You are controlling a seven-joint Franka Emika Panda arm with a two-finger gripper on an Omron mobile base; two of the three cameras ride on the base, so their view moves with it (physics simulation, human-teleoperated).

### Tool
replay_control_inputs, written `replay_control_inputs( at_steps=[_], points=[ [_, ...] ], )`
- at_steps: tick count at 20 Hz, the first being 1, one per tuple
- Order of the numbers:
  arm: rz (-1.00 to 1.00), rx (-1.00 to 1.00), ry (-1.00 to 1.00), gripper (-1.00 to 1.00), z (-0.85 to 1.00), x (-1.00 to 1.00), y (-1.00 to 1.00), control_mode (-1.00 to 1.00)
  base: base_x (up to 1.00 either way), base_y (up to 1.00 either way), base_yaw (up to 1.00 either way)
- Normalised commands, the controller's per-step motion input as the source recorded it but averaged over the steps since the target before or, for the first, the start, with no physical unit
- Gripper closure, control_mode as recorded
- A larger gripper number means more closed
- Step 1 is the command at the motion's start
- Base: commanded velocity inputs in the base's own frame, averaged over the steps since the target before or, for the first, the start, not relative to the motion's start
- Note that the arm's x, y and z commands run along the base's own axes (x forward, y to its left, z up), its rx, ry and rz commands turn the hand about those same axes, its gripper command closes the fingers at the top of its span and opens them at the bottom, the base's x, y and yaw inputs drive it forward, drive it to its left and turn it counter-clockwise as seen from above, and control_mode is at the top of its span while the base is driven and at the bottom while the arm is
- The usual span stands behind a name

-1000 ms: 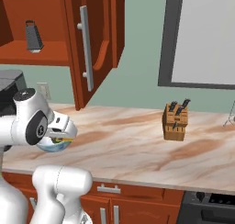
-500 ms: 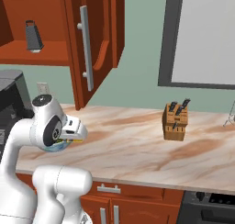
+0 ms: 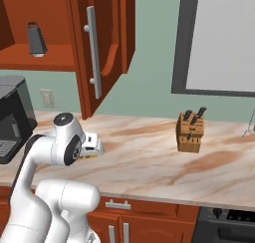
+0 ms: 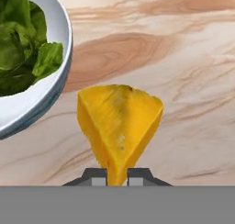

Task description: Pick the cheese from the fridge and the cheese grater from the cabinet and place them next to the salad bowl.

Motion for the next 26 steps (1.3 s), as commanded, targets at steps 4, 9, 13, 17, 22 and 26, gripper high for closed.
replay_control_inputs(
  at_steps=[4,9,13,17,22,26],
  points=[
    [0.10,0.00,0.00,1.00,-0.35,0.28,-0.22,-1.00,0.00,0.00,0.00],
    [0.09,0.00,0.00,1.00,-0.36,0.32,-0.16,-1.00,0.00,0.00,0.00],
    [0.09,0.00,0.00,1.00,-0.39,0.28,-0.13,-1.00,0.00,0.00,0.00],
    [0.09,0.00,0.00,1.00,-0.51,0.25,-0.01,-1.00,0.00,0.00,0.00],
    [0.07,0.00,0.00,1.00,-0.53,0.27,0.00,-1.00,0.00,0.00,0.00],
    [0.06,0.00,0.00,1.00,-0.50,0.16,0.00,-1.00,0.00,0.00,0.00]
  ],
)
